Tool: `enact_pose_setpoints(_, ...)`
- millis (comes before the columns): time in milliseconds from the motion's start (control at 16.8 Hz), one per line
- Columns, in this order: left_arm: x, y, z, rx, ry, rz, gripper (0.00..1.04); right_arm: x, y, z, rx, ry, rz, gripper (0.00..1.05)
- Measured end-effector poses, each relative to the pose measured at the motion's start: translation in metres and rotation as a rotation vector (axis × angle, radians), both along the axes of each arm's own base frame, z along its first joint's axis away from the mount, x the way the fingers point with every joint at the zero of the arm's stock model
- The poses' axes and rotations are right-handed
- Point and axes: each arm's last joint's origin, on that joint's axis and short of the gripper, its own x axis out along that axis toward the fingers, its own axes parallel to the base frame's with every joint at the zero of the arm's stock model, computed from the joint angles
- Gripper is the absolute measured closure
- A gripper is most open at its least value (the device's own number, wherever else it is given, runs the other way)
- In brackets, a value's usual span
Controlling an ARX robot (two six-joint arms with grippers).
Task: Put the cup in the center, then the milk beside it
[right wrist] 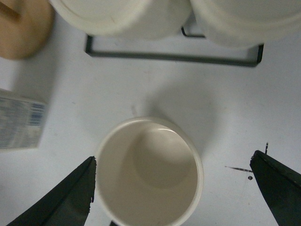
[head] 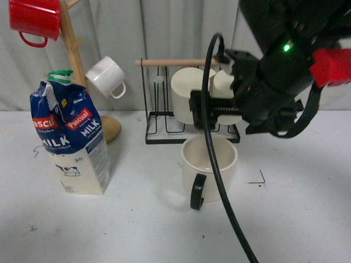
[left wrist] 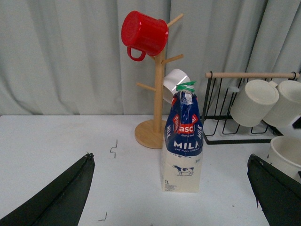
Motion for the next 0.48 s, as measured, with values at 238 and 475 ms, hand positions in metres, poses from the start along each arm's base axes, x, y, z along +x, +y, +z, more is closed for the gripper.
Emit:
enact_pose_setpoints(238, 0.000, 0.000, 0.000, 0.000, 0.000, 0.000, 0.07, -0.054, -0.048, 0.078, 0.245, -0.379, 0.002, 0.07)
enact_pose_setpoints(475, 0.000, 0.000, 0.000, 0.000, 0.000, 0.000, 0.07, -0.158, -0.131, 0.077, -0.041, -1.007, -0.344, 0.53)
